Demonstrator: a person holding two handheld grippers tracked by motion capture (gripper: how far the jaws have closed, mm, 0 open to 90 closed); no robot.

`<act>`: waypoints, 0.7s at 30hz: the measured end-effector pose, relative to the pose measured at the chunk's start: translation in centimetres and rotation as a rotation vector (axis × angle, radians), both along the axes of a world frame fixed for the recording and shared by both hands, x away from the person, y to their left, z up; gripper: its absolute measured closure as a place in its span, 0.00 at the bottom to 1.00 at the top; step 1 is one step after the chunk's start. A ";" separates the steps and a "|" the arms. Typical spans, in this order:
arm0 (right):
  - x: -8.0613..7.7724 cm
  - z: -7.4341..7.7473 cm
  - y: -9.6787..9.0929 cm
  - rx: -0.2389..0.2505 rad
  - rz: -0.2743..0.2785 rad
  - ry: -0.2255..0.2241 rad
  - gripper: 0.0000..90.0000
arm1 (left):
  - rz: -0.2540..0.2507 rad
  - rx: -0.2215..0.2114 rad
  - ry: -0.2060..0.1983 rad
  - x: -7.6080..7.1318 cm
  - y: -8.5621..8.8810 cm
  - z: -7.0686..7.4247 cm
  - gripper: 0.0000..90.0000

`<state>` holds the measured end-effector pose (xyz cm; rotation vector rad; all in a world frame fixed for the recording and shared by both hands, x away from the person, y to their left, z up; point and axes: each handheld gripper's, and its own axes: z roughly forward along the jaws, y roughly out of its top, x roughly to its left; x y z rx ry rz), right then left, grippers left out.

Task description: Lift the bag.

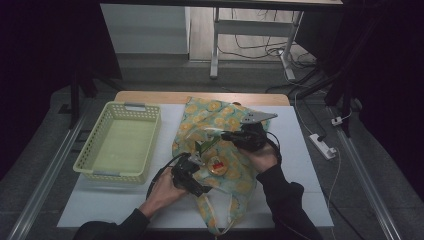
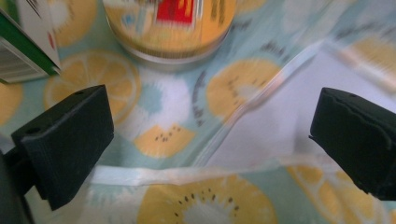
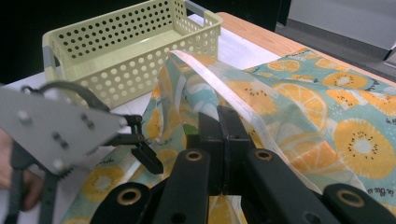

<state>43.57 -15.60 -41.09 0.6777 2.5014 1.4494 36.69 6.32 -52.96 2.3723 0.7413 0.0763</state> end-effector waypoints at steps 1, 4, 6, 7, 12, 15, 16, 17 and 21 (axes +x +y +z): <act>0.0 0.0 0.0 0.001 -0.001 0.000 0.99 | -0.003 0.020 -0.004 0.1 0.0 -0.3 0.00; 0.0 0.1 -0.1 0.003 -0.001 -0.001 0.99 | -0.002 0.061 -0.045 -0.1 0.0 -0.7 0.00; 0.0 0.1 -0.1 0.002 -0.001 -0.001 0.99 | -0.006 0.073 -0.056 -0.1 0.0 -0.7 0.00; 0.0 0.1 -0.1 0.002 0.000 -0.001 0.99 | -0.008 0.077 -0.058 -0.1 0.0 -0.7 0.00; 0.0 0.1 0.0 0.002 -0.001 -0.001 0.99 | -0.028 0.076 -0.060 0.1 0.2 -0.3 0.14; 0.0 0.1 0.0 0.002 -0.001 -0.001 0.99 | -0.020 0.082 -0.057 0.2 0.3 0.0 0.28; 0.0 0.0 0.0 0.002 -0.002 -0.001 0.99 | -0.019 0.079 -0.054 0.3 0.3 0.1 0.32; 0.0 0.0 0.0 0.002 -0.002 0.000 0.99 | -0.020 0.084 -0.053 0.3 0.2 0.2 0.37; 0.0 0.0 0.1 0.000 0.000 0.001 0.99 | -0.004 0.083 -0.045 0.3 0.1 0.4 0.55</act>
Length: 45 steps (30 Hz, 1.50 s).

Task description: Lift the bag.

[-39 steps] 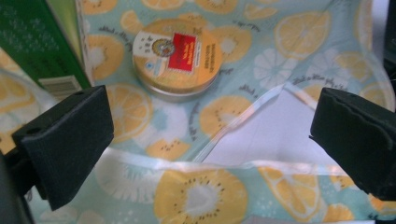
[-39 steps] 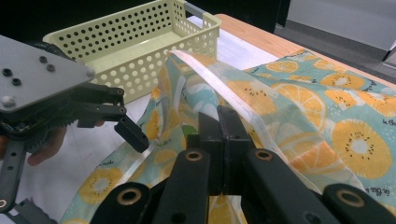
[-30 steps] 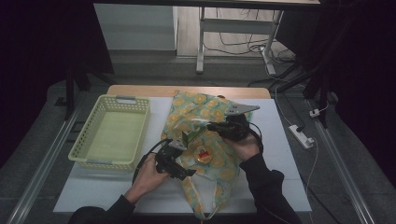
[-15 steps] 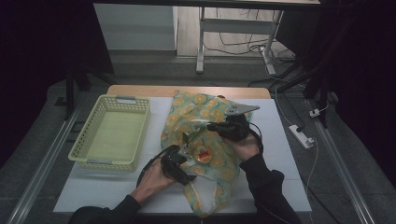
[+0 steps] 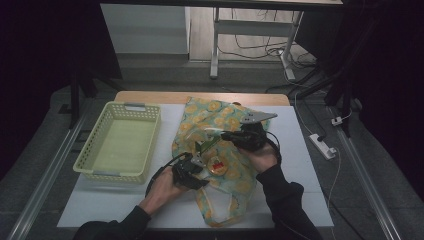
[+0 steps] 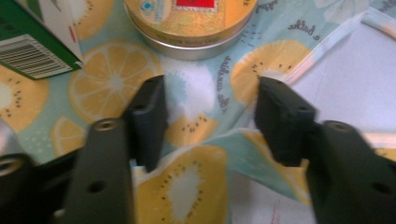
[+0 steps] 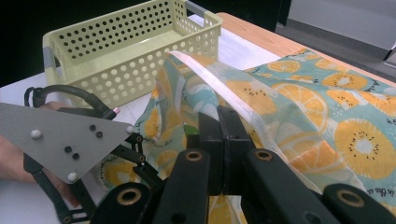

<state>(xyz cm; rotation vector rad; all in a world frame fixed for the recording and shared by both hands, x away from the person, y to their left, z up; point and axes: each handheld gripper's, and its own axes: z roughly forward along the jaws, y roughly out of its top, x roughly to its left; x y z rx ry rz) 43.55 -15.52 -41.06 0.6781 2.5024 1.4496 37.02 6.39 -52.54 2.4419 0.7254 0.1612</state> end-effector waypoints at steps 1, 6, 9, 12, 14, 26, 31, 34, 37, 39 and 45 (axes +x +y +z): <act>0.0 0.0 0.0 0.000 0.000 0.000 0.99 | 0.004 -0.001 0.001 0.0 0.0 0.0 0.59; 0.0 0.0 -0.1 0.001 -0.001 0.001 0.99 | 0.001 -0.005 0.013 0.0 -0.3 0.1 0.77; 0.0 0.0 0.0 -0.003 0.000 0.002 0.99 | -0.004 -0.021 0.026 0.1 -0.2 0.1 0.87; 0.0 0.0 0.0 -0.002 0.001 0.001 0.99 | 0.008 -0.036 0.044 0.1 -0.3 0.1 0.98; 0.0 0.0 0.0 -0.003 0.000 0.002 0.99 | 0.025 -0.036 0.051 0.1 -0.4 0.1 0.99; 0.0 0.1 -0.1 0.000 -0.004 0.002 0.99 | 0.059 -0.084 0.092 0.2 0.2 1.1 0.99; 0.0 0.3 -0.1 0.003 -0.005 0.000 0.99 | 0.044 -0.122 0.094 0.1 0.8 2.2 0.99; 0.0 0.6 -0.1 0.004 -0.005 -0.005 0.99 | 0.041 -0.156 0.099 -0.1 1.2 2.8 0.99; -0.1 0.8 -0.1 0.003 -0.003 -0.007 0.99 | 0.032 -0.186 0.093 -0.2 1.5 3.4 0.99; -0.2 1.0 -0.1 0.002 -0.001 -0.008 0.99 | 0.027 -0.206 0.088 -0.3 1.7 3.9 0.99; -0.5 1.5 0.0 0.007 0.012 -0.007 1.00 | 0.020 -0.255 0.081 -0.5 2.3 5.7 0.99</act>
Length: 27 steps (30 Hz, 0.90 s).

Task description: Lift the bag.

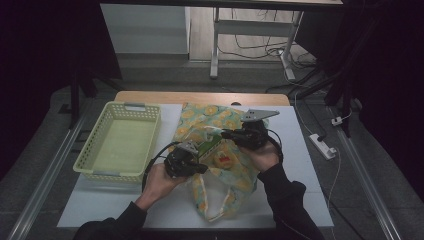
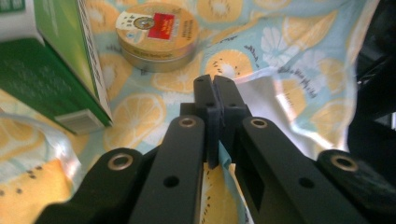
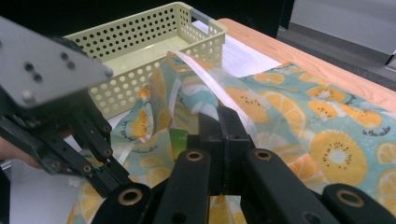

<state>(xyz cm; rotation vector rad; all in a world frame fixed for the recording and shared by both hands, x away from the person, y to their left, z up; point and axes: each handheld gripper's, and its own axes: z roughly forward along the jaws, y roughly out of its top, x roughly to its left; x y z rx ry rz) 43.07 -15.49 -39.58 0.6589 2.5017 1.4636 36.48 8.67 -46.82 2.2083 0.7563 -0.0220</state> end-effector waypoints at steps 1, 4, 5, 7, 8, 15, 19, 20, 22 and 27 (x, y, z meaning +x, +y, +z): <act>0.0 0.1 0.0 0.005 0.004 0.004 1.00 | 0.001 -0.011 0.001 0.0 0.1 0.3 0.99; -0.1 0.4 0.0 0.010 0.012 0.004 1.00 | -0.002 -0.035 -0.003 0.0 0.5 1.4 0.99; -0.2 0.5 0.1 0.009 0.013 0.004 1.00 | 0.000 -0.045 -0.002 0.0 0.7 1.7 0.99; -0.2 0.7 0.1 0.012 0.019 0.004 1.00 | 0.000 -0.061 -0.003 0.1 1.0 2.4 0.99; -0.2 0.8 0.2 0.009 0.020 0.003 1.00 | 0.003 -0.066 -0.007 0.2 1.2 2.7 0.99; -0.3 1.9 0.4 0.013 0.032 -0.011 1.00 | 0.007 -0.110 -0.030 0.8 2.2 5.7 0.99; -0.3 2.8 0.6 0.024 0.045 -0.011 1.00 | 0.012 -0.120 -0.059 1.4 2.7 7.5 0.99; -0.3 3.0 0.6 0.029 0.049 -0.012 1.00 | 0.018 -0.124 -0.068 1.5 2.8 7.9 0.99; -0.4 3.5 0.7 0.027 0.052 -0.023 1.00 | 0.026 -0.129 -0.083 1.9 3.0 8.7 0.99; -0.5 4.9 1.0 0.032 0.059 -0.041 1.00 | 0.038 -0.152 -0.110 2.7 3.3 10.5 0.99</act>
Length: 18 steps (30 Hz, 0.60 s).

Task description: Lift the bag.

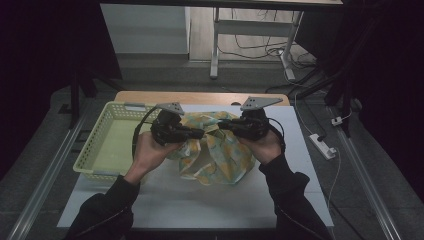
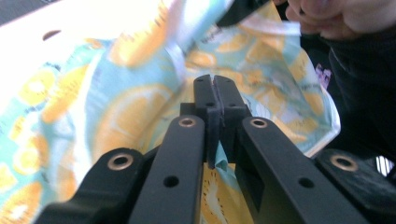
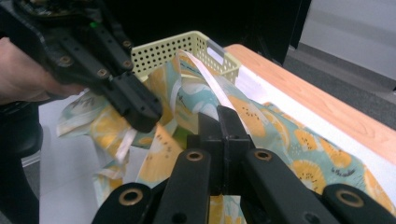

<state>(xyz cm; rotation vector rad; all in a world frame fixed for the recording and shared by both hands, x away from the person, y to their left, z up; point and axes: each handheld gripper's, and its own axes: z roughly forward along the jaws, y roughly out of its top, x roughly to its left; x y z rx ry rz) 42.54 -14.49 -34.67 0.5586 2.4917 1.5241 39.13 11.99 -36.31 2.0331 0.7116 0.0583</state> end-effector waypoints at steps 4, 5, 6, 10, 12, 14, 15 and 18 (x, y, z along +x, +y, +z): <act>-0.1 1.4 0.2 0.013 0.007 -0.020 1.00 | 0.008 -0.022 -0.025 0.4 0.3 1.7 0.99; -0.1 1.4 0.2 0.013 0.007 -0.020 1.00 | 0.009 -0.027 -0.031 0.4 0.3 2.1 0.99; -0.1 1.7 0.2 0.014 0.008 -0.025 1.00 | 0.013 -0.028 -0.041 0.5 0.4 2.6 0.99; -0.2 2.9 0.4 0.018 0.009 -0.049 1.00 | 0.020 -0.038 -0.073 0.9 0.4 4.4 0.99; -0.2 3.6 0.4 0.021 0.008 -0.060 1.00 | 0.025 -0.038 -0.085 1.2 0.4 5.3 1.00; -0.2 4.2 0.4 0.025 0.003 -0.072 1.00 | 0.028 -0.048 -0.091 1.5 0.4 6.0 1.00; -0.2 4.6 0.4 0.027 0.001 -0.075 1.00 | 0.031 -0.047 -0.098 1.7 0.4 6.3 0.99; -0.1 5.3 0.4 0.033 -0.005 -0.089 1.00 | 0.039 -0.048 -0.110 2.1 0.3 7.1 1.00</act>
